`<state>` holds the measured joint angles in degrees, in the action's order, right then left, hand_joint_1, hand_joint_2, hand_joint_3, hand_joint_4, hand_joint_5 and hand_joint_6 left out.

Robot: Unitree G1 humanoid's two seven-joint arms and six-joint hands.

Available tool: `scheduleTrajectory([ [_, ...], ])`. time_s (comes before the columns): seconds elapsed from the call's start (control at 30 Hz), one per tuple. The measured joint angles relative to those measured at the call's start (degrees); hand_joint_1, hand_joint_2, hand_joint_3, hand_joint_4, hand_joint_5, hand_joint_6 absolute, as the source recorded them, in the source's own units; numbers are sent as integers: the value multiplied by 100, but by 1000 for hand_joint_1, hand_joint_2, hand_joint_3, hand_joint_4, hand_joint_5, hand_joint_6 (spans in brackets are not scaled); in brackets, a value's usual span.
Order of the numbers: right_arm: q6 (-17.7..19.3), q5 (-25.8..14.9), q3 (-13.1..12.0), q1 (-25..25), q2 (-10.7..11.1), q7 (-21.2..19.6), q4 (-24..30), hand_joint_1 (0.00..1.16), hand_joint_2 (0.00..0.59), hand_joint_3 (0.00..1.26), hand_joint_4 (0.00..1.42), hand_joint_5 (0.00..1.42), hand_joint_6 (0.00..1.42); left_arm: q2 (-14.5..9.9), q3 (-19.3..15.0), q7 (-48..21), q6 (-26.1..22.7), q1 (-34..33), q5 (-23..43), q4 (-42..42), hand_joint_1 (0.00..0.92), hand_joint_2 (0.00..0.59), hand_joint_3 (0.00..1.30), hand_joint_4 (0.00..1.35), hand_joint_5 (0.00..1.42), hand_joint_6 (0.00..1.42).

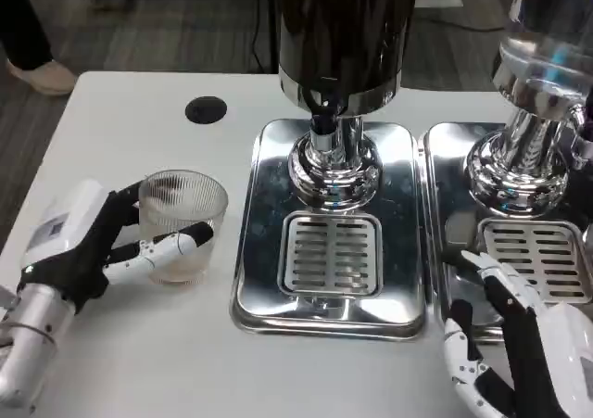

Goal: Grasp the cup under the faucet to collect the drink, then remove the cup.

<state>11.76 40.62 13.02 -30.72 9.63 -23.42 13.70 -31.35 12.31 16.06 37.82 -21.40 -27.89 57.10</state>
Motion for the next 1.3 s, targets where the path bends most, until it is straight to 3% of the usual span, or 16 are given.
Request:
scheduleTrajectory([
  [0.63,42,-53,-1,7,4,2,-11,482,580,282,197,169,286,109,-230,14,950,5,167,340,94,192,344,404,652,623],
  [0.9,42,-52,-17,-120,2,1,33,482,580,282,197,169,268,336,-226,-8,1066,-29,264,342,94,192,348,416,657,629],
  [1.03,42,-48,-22,-134,-7,1,73,482,580,282,197,169,268,561,-167,-55,1066,-235,252,376,94,193,349,417,658,631],
  [1.3,41,-12,-21,-227,-48,-4,192,482,580,282,197,169,268,896,183,-152,1064,-481,179,496,95,193,349,417,651,620],
])
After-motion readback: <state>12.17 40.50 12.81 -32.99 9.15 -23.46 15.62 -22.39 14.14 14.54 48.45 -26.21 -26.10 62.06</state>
